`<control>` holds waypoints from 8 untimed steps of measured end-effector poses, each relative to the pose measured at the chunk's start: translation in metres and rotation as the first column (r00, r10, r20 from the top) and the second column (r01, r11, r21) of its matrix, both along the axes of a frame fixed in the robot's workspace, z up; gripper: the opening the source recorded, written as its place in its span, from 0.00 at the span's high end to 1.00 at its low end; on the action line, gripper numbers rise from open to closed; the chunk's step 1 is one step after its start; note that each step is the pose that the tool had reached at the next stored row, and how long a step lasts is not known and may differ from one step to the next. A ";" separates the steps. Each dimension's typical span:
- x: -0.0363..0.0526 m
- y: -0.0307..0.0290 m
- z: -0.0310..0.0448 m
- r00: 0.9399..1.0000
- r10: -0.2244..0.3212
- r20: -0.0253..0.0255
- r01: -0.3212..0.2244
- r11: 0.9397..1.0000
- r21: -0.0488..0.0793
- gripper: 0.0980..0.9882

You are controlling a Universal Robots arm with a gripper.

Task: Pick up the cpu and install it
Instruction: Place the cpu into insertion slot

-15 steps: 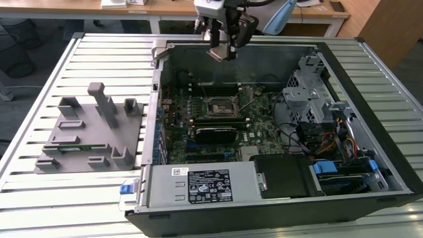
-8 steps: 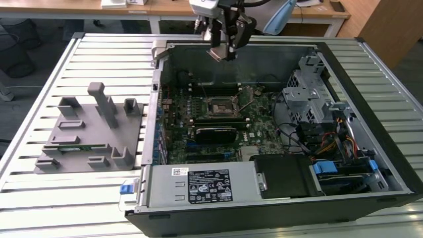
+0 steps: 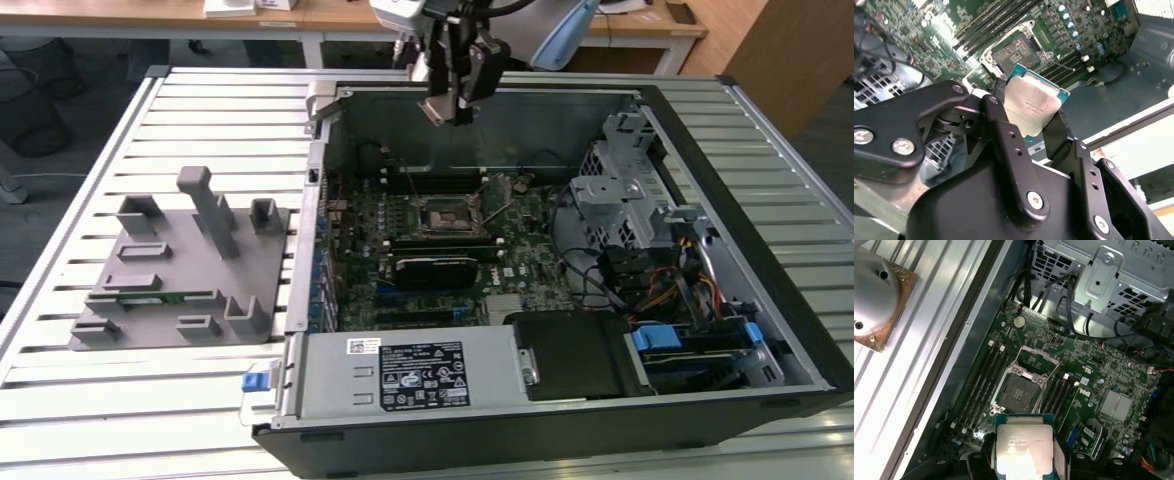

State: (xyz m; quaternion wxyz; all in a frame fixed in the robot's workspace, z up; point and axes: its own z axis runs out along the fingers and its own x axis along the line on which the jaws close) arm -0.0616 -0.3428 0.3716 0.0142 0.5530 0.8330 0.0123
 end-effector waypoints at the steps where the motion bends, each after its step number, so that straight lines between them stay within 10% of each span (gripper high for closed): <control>1: 0.0000 0.0000 -0.0004 1.000 -0.018 0.000 0.018 1.000 0.000 0.50; 8: 0.0000 0.0001 -0.0038 0.991 -0.132 0.000 0.132 0.991 0.000 0.50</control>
